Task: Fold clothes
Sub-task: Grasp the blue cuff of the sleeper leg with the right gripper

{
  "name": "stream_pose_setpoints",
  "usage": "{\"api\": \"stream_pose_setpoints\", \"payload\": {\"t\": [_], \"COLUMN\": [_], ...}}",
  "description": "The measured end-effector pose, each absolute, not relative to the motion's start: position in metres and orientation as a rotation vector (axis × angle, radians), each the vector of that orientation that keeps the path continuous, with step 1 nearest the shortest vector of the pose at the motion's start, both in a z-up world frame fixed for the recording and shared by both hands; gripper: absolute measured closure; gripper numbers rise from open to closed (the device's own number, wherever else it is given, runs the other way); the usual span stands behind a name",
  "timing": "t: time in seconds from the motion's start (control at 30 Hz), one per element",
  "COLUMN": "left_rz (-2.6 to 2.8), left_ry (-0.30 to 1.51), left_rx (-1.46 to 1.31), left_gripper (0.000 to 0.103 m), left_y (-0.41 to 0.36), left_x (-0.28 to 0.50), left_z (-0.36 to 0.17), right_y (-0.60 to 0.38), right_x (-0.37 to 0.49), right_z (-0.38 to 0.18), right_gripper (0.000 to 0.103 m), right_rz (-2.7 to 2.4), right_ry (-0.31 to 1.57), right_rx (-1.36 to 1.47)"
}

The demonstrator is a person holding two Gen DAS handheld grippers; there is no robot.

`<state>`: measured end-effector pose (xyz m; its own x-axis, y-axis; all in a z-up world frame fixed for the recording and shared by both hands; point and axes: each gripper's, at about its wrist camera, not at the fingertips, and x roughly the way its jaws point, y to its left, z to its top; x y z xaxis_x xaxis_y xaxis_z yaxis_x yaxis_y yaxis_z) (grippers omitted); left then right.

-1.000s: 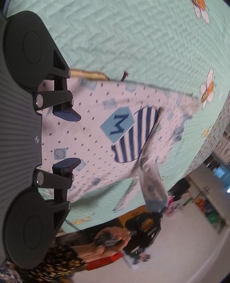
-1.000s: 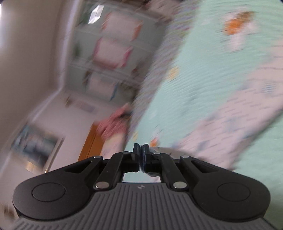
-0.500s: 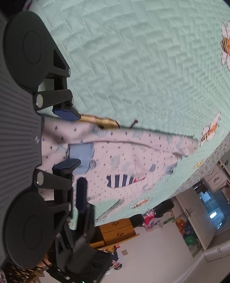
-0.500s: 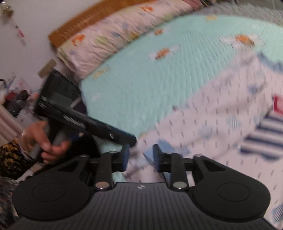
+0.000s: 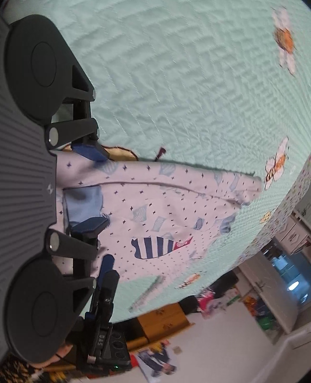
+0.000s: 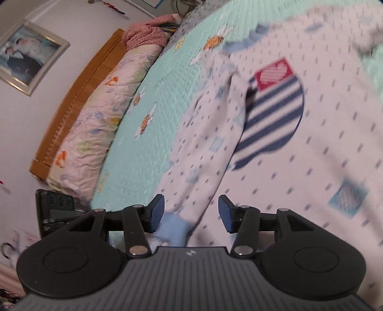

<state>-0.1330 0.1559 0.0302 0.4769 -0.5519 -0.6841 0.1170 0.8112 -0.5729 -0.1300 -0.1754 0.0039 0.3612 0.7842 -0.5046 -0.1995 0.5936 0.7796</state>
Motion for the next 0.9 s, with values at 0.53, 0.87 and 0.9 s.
{"api": "stream_pose_setpoints", "payload": {"t": [0.53, 0.87, 0.9], "left_rz": [-0.422, -0.37, -0.364], "left_ry": [1.008, 0.993, 0.987], "left_rx": [-0.593, -0.657, -0.667], "left_gripper": [0.047, 0.046, 0.046], "left_y": [0.166, 0.186, 0.191], "left_x": [-0.141, -0.148, -0.148], "left_z": [0.027, 0.031, 0.032], "right_y": [-0.15, -0.156, -0.159], "right_x": [-0.131, -0.123, -0.123], "right_z": [-0.029, -0.048, -0.05], "right_gripper": [0.052, 0.091, 0.091], "right_rz": [0.69, 0.652, 0.658], "right_ry": [1.107, 1.131, 1.128], "right_rx": [0.846, 1.065, 1.141]}}
